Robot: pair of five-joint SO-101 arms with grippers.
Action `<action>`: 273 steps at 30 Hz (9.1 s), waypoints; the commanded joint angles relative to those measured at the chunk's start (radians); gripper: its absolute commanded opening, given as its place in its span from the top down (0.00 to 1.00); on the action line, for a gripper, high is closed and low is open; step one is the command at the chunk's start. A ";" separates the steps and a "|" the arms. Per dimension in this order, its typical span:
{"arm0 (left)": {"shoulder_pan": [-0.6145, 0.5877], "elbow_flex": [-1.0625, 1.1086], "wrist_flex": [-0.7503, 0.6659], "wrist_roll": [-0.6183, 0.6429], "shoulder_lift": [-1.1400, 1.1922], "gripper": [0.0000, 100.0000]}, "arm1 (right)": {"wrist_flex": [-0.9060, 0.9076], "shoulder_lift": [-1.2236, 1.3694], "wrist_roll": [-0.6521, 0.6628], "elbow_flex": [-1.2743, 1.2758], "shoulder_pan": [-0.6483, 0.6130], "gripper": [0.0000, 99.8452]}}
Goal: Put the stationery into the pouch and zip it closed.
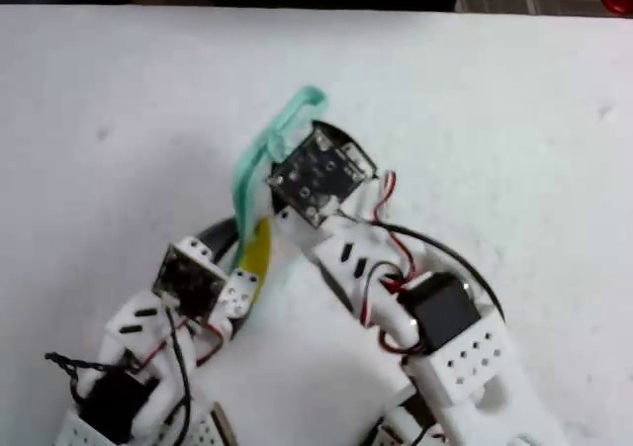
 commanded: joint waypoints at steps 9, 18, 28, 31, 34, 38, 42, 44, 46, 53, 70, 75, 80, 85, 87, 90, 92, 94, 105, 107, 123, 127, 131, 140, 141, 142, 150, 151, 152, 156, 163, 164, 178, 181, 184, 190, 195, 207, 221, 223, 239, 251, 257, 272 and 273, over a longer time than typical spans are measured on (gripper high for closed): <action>0.048 -0.008 0.003 -0.018 -0.012 0.98 | 0.001 0.045 0.203 -0.048 -0.047 0.98; -0.030 -0.032 0.006 0.072 -0.013 0.79 | 0.131 -0.022 0.198 -0.216 -0.047 0.98; -0.065 -0.141 0.009 0.140 -0.013 0.78 | 0.209 -0.119 0.201 -0.218 -0.041 0.98; -0.054 -0.186 0.038 0.140 -0.013 0.82 | 0.217 -0.120 0.201 -0.219 -0.041 0.98; -0.054 -0.236 0.095 0.138 -0.013 0.89 | 0.209 -0.122 0.201 -0.222 -0.039 0.98; -0.054 -0.249 0.121 0.074 -0.013 0.95 | 0.157 -0.113 0.201 -0.235 -0.039 0.98; -0.053 -0.249 0.135 0.046 -0.013 0.98 | 0.108 -0.111 0.201 -0.247 -0.036 0.98; -0.053 -0.249 0.135 0.046 -0.013 0.98 | 0.090 -0.110 0.201 -0.245 -0.035 0.98; -0.030 -0.249 0.135 0.044 -0.013 0.98 | 0.082 -0.105 0.201 -0.242 -0.035 0.98; 0.107 -0.247 0.181 -0.025 -0.013 0.98 | 0.081 -0.002 0.203 -0.249 -0.033 0.98; 0.065 -0.245 0.184 -0.029 -0.013 0.98 | 0.484 -0.234 0.130 -0.115 -0.114 0.83; 0.067 -0.247 0.201 -0.031 -0.013 0.98 | 0.420 -0.179 0.126 -0.083 -0.173 0.82; 0.067 -0.249 0.212 -0.032 -0.013 0.98 | 0.363 -0.038 0.124 -0.086 -0.150 0.83; 0.081 -0.247 0.212 -0.034 -0.013 0.98 | 0.300 0.047 0.132 -0.081 -0.154 0.87; 0.114 -0.247 0.222 -0.058 -0.013 0.98 | 0.275 0.064 0.132 -0.083 -0.154 0.94; 0.162 -0.247 0.239 -0.077 -0.013 0.98 | 0.254 0.067 0.132 -0.084 -0.154 0.97; 0.162 -0.247 0.239 -0.077 -0.013 0.98 | 0.255 0.058 0.132 -0.084 -0.166 0.98; 0.157 -0.247 0.239 -0.077 -0.013 0.98 | 0.252 0.036 0.133 -0.086 -0.173 0.98; 0.156 -0.249 0.232 -0.025 -0.013 0.83 | 0.001 -0.159 0.126 -0.080 -0.084 0.98; 0.133 -0.249 0.235 0.031 -0.013 0.78 | -0.001 -0.163 0.129 -0.080 -0.079 0.98; 0.137 -0.219 0.189 -0.060 -0.013 0.97 | -0.010 -0.160 0.133 -0.086 -0.061 0.98; 0.137 -0.209 0.189 -0.061 -0.013 0.98 | -0.027 -0.156 0.190 -0.061 -0.016 0.98; 0.137 -0.210 0.189 -0.061 -0.013 0.98 | -0.025 -0.153 0.216 -0.052 0.059 0.98; 0.137 -0.212 0.189 -0.061 -0.013 0.98 | -0.031 -0.151 0.390 0.028 0.139 0.98; 0.137 -0.212 0.190 -0.061 -0.013 0.98 | -0.044 -0.151 0.407 0.043 0.150 0.98; 0.137 -0.212 0.190 -0.061 -0.013 0.98 | -0.064 -0.151 0.416 0.057 0.166 0.98; 0.137 -0.212 0.190 -0.061 -0.013 0.98 | -0.246 -0.150 0.428 0.129 0.321 0.98; 0.137 -0.212 0.190 -0.061 -0.013 0.98 | -0.262 -0.148 0.428 0.132 0.334 0.98; 0.137 -0.212 0.190 -0.061 -0.013 0.98 | -0.277 -0.147 0.428 0.137 0.344 0.98; 0.137 -0.212 0.193 -0.061 -0.013 0.98 | -0.351 -0.068 0.428 0.135 0.394 0.98; 0.137 -0.212 0.196 -0.061 -0.013 0.98 | -0.552 0.127 0.423 0.126 0.479 0.98; 0.137 -0.212 0.196 -0.061 -0.013 0.98 | -0.556 0.143 0.422 0.115 0.484 0.98; 0.131 -0.212 0.193 -0.061 -0.013 0.98 | -0.407 0.160 0.420 0.063 0.447 0.96; 0.130 -0.212 0.193 -0.061 -0.013 0.98 | -0.226 0.107 0.407 0.041 0.429 0.83; 0.130 -0.212 0.195 -0.061 -0.013 0.98 | -0.147 0.025 0.275 0.038 0.460 0.77; 0.130 -0.210 0.196 -0.061 -0.013 0.98 | 0.073 -0.136 0.157 -0.091 0.466 0.77; 0.130 -0.210 0.196 -0.061 -0.013 0.98 | 0.410 -0.102 0.058 -0.399 0.283 0.77; 0.130 -0.204 0.198 -0.061 -0.013 0.98 | 0.865 0.259 0.008 -0.887 0.234 0.77; 0.130 -0.203 0.206 -0.061 -0.013 0.98 | 0.854 0.473 -0.580 -0.944 -0.062 0.66; 0.130 -0.203 0.206 -0.061 -0.013 0.98 | 0.855 0.501 -0.591 -0.968 -0.056 0.66; 0.130 -0.203 0.210 -0.063 -0.013 0.98 | 0.862 0.661 -0.641 -0.962 0.010 0.66; 0.136 -0.222 0.267 -0.120 -0.013 0.82 | 0.855 0.796 -0.382 -0.970 0.010 0.99; 0.081 -0.356 0.376 -0.028 -0.013 0.74 | 0.762 0.875 -0.385 -1.076 0.010 0.98; -0.513 -0.368 0.253 0.276 -0.013 0.74 | 0.723 1.101 -0.381 -1.231 0.257 0.98; -0.542 -0.345 0.227 0.296 -0.013 0.74 | 0.711 1.113 -0.381 -1.212 0.289 0.98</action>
